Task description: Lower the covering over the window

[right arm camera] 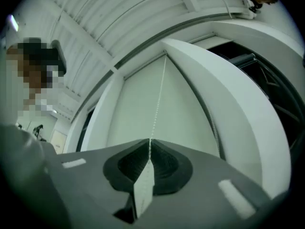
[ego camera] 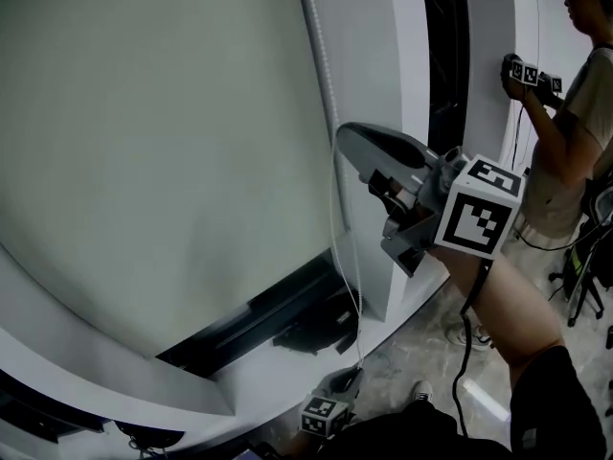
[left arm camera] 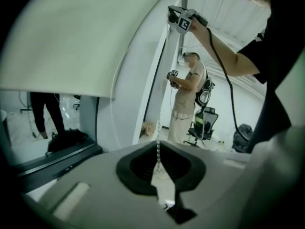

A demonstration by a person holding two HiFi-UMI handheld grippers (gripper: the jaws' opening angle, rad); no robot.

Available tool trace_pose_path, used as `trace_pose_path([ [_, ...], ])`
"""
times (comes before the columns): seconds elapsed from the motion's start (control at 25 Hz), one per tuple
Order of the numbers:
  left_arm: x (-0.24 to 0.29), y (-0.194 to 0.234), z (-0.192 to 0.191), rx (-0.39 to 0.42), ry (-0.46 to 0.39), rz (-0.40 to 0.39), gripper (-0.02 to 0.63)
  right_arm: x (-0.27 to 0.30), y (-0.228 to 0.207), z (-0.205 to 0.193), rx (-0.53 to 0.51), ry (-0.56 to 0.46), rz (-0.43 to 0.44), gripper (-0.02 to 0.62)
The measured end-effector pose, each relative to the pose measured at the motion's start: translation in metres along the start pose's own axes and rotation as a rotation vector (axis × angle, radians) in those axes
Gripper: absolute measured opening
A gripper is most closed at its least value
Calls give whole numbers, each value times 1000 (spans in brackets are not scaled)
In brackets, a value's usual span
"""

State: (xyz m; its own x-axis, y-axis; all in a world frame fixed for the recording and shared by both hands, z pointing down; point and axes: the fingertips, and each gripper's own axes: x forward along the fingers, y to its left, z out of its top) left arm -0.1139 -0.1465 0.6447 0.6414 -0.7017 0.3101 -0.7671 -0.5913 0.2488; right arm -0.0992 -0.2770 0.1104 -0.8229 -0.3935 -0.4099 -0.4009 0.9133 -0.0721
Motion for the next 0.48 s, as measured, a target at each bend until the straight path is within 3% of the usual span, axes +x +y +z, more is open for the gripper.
trace_pose_path([
  [0.08,-14,19,8,-14,-78,67,20,-7,-3,-33,-118,99,-14,14],
  [0.16,-36,39,32,-55,-208,135,23,-22,-5,-88,-200,233,-22,15],
  [0.28,-61,59,88,-58,-382,210,49,-63,-11,-177,-157,375,-56,15],
  [0.4,-66,45,172,-29,-508,156,52,-110,-5,-260,-48,482,-94,15],
  [0.48,-60,26,223,-23,-585,59,84,-138,13,-315,-82,586,-95,15],
])
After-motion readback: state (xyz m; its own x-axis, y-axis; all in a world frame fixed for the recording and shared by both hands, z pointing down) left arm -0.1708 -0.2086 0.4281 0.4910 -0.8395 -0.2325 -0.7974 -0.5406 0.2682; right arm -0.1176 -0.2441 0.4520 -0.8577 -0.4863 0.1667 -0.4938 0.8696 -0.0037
